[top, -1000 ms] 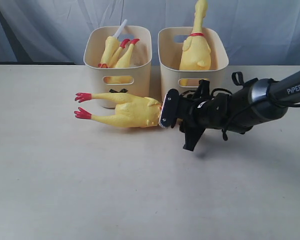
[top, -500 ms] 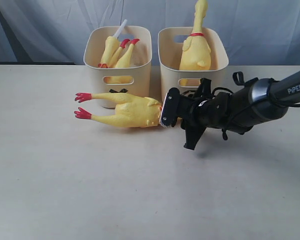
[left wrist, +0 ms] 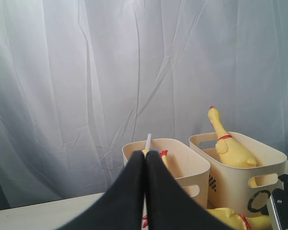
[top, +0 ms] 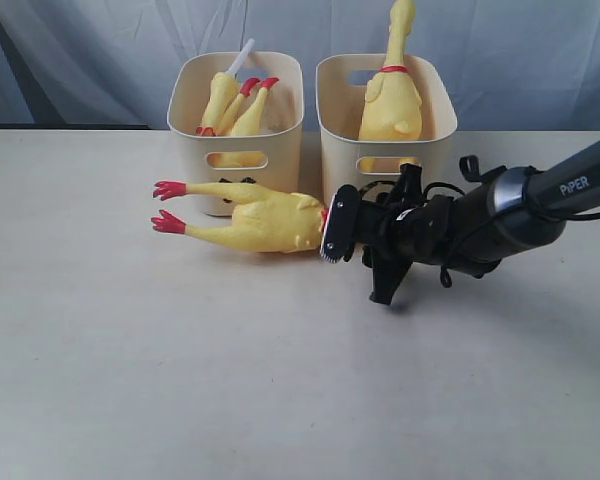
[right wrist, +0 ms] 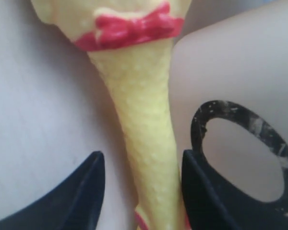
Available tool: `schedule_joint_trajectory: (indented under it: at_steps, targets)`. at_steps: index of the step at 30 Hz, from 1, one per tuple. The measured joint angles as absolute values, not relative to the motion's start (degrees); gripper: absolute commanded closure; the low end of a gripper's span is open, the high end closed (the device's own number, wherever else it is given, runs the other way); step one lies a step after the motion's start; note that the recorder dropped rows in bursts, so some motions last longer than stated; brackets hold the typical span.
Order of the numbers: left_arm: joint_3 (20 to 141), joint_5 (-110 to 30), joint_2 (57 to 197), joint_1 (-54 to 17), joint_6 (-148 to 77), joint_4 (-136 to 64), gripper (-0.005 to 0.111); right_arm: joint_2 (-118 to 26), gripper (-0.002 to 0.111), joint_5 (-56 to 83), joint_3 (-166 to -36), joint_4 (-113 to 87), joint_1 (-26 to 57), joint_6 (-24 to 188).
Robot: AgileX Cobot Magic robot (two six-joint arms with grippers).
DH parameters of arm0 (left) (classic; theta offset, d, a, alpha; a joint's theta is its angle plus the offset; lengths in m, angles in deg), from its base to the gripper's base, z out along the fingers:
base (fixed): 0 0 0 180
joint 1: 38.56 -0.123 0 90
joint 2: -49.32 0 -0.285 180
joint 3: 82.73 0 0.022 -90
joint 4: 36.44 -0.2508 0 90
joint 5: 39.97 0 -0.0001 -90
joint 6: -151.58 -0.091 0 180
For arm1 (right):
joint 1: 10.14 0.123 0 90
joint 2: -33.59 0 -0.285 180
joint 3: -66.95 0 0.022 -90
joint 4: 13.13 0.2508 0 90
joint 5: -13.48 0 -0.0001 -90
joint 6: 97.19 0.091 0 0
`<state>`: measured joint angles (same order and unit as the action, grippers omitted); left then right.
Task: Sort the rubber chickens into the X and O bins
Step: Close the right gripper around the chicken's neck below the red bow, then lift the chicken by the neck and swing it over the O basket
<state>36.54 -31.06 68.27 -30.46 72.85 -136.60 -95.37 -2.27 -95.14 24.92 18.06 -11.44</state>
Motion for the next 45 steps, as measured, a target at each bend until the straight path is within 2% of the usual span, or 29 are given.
schedule_joint_trajectory:
  at_steps: [7,13,19,28,45]
  targets:
    - [36.5,-31.1,68.3,-30.5,72.9,-136.6,0.106,-96.4,0.061,-5.3,-95.1,24.9,18.1,-11.4]
    - [36.5,-31.2,68.3,-30.5,72.9,-136.6,0.106,-96.9,0.089,-6.6,-95.1,24.9,18.1,-11.5]
    - [36.5,-31.3,68.3,-30.5,72.9,-136.6,0.106,-96.9,0.109,-5.9,-95.1,24.9,18.1,-12.8]
    - [36.5,-31.4,68.3,-30.5,72.9,-136.6,0.106,-95.6,0.109,-4.1,-95.1,25.6,18.9,-13.8]
    - [36.5,-31.7,68.3,-30.5,72.9,-136.6,0.106,-77.8,0.109,16.6,-95.0,35.4,21.8,-14.0]
